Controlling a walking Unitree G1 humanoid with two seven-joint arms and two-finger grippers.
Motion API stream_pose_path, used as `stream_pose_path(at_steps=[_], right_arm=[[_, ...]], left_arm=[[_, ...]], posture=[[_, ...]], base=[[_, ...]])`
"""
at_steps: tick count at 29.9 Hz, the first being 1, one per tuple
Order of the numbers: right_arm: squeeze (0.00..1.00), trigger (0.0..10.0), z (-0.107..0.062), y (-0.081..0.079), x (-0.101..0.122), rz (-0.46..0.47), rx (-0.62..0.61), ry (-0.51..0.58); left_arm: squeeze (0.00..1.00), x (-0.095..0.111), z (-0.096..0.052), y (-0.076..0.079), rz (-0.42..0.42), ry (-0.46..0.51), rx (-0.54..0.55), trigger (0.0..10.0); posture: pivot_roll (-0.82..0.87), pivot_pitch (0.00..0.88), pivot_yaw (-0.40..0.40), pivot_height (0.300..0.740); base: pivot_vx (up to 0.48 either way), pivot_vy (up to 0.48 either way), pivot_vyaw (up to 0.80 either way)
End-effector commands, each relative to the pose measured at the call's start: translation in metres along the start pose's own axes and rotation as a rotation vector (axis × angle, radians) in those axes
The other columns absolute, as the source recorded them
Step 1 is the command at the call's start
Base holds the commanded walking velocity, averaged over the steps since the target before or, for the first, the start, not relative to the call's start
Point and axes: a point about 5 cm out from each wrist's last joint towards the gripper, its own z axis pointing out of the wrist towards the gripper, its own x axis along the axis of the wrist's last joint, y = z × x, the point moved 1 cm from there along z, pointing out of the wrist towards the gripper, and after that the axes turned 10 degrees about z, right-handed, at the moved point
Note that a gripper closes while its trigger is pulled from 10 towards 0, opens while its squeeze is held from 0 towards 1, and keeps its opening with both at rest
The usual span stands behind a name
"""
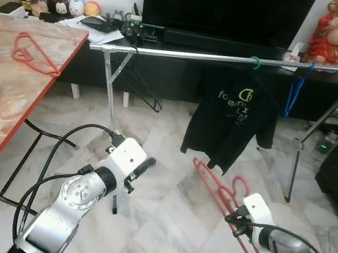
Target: Hang hanger
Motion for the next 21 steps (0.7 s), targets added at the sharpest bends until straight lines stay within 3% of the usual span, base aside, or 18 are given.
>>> stream_pose_path(at_steps=[1,4,6,12,21], right_arm=[[0.00,10.0,-0.009,0.003,0.021,-0.137,0.094,-0.001],[0.00,10.0,-0.009,0.001,0.026,-0.173,0.135,-0.010],[0.00,10.0,-0.010,-0.009,0.044,-0.237,0.267,0.020],[0.00,10.0,-0.014,-0.028,0.060,-0.362,0.457,0.020],[0.00,10.0,-0.021,-0.042,0.066,-0.459,0.574,-0.017]], left_arm=[[0.00,0.004,0.004,0.010,0.003,0.040,-0.128,10.0],[0.00,0.002,0.006,0.012,0.008,0.038,-0.155,10.0],[0.00,-0.002,0.010,0.020,0.011,0.047,-0.257,10.0],[0.00,0.012,0.020,0.028,0.005,0.122,-0.351,10.0],[0.00,0.020,0.018,0.036,0.039,0.171,-0.564,10.0]], posture=[[0.09,0.000,-0.082,0.740],[0.08,0.000,-0.083,0.740],[0.06,0.000,-0.084,0.740],[0.05,0.000,-0.099,0.740],[0.04,0.000,-0.114,0.740]], base=[[0.000,0.000,0.00],[0.000,0.000,0.00],[0.000,0.000,0.00],[0.000,0.000,0.00],[0.000,0.000,0.00]])
